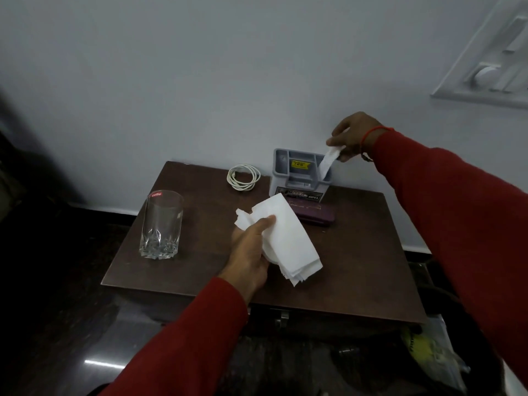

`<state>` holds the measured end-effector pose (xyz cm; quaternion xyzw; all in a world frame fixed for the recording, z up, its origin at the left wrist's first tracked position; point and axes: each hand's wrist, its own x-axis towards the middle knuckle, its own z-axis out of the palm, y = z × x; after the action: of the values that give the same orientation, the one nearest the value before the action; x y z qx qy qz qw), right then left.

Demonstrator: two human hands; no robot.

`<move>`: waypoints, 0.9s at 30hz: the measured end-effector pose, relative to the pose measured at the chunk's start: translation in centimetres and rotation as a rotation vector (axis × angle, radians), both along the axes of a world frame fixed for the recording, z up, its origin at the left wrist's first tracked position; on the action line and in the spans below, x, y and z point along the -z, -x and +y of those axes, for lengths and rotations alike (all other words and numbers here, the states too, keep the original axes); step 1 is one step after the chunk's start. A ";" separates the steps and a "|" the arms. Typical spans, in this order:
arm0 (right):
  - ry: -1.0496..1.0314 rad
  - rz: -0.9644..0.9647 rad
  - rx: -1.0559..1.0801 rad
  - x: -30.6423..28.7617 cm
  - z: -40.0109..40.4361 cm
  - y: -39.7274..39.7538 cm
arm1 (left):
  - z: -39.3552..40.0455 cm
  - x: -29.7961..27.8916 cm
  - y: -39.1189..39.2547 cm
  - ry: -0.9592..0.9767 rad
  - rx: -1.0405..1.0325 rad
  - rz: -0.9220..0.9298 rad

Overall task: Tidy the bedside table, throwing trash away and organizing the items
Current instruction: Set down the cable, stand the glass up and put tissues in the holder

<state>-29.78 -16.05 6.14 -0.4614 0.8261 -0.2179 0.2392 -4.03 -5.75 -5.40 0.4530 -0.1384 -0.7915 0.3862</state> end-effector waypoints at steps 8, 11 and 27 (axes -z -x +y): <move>0.470 0.379 -0.312 1.0 3.5 -4.4 | -0.2 -0.5 0.3 0.067 -0.047 0.040; 0.069 -0.007 -0.423 2.3 7.2 -8.2 | -0.4 -0.8 0.2 0.126 -0.109 0.077; 0.238 -0.297 -0.171 2.4 9.1 -5.9 | -1.5 -0.2 -0.5 0.236 -0.274 0.219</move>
<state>-23.90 -6.91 3.77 -0.5176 0.7080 -0.3587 0.3198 -3.49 -7.24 -5.24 0.3304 -0.1247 -0.7545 0.5532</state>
